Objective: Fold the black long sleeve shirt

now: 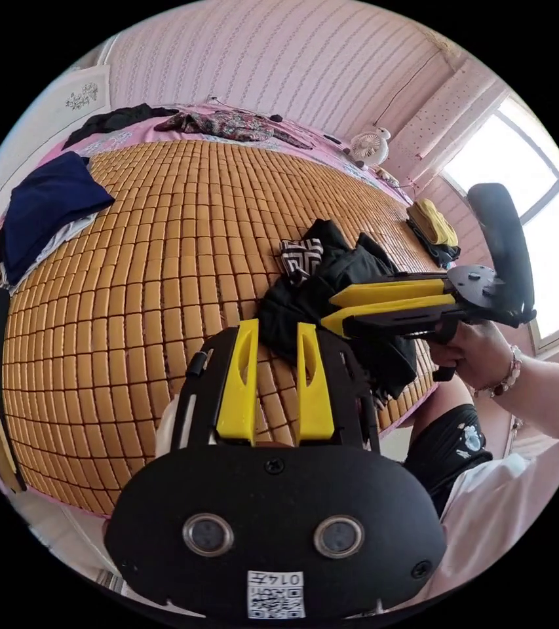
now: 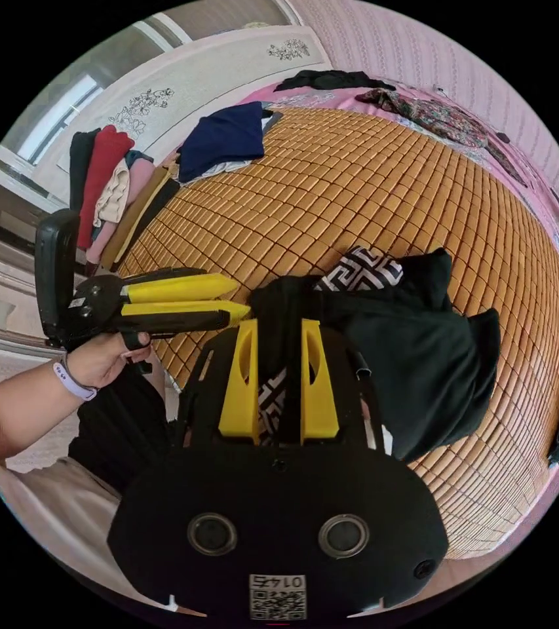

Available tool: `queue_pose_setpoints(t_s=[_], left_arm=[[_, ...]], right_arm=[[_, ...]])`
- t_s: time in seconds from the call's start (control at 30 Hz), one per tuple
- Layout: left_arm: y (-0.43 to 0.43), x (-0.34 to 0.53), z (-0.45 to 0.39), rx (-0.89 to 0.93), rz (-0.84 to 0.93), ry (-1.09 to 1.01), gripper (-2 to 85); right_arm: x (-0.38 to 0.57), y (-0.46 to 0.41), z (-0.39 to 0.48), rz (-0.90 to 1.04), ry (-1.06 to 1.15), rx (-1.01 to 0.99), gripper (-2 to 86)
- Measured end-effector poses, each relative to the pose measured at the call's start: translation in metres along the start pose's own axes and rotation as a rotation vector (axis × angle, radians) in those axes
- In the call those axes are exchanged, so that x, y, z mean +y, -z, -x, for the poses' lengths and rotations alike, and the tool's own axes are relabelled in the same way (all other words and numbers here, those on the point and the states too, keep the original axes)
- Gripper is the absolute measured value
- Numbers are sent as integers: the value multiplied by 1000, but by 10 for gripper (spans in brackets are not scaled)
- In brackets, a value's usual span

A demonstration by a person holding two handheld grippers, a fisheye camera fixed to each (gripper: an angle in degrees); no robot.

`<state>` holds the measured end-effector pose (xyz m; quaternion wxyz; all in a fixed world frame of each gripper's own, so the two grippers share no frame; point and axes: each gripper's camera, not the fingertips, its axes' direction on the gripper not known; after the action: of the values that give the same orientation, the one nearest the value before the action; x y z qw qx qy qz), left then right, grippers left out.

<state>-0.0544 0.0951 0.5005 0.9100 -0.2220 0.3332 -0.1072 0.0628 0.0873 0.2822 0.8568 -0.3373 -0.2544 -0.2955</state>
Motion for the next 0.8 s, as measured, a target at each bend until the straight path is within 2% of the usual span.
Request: queue_pose_setpoints(t_s=[0.07, 0.1, 0.2, 0.27, 0.37, 0.4, 0.57, 0.67, 0.8], left_arm=[[-23, -15, -2, -27, 158, 11, 94], [-26, -17, -4, -94, 172, 25, 73], [-21, -19, -12, -124, 172, -25, 48], [-17, -16, -13, -111, 176, -54, 31], [-8, -5, -9, -57, 142, -55, 14], [-4, -1, -6, -30, 133, -43, 10], [30, 23, -6, 34, 87, -28, 0], [51, 40, -9, 69, 63, -37, -3], [66, 59, -4, 84, 106, 24, -7]], right_arm=[[-11, -21, -2, 106, 20, 69, 95], [-11, -18, -4, 69, 53, 99, 79], [-6, -1, -17, 89, 136, 22, 26], [14, 31, -34, -21, 102, -9, 5], [73, 83, -75, -218, -44, -217, 0], [101, 94, -91, -255, -119, -218, 1], [220, 108, -142, -285, -475, -122, 6], [271, 96, -163, -189, -672, -84, 14], [297, 97, -176, -211, -775, -86, 40]])
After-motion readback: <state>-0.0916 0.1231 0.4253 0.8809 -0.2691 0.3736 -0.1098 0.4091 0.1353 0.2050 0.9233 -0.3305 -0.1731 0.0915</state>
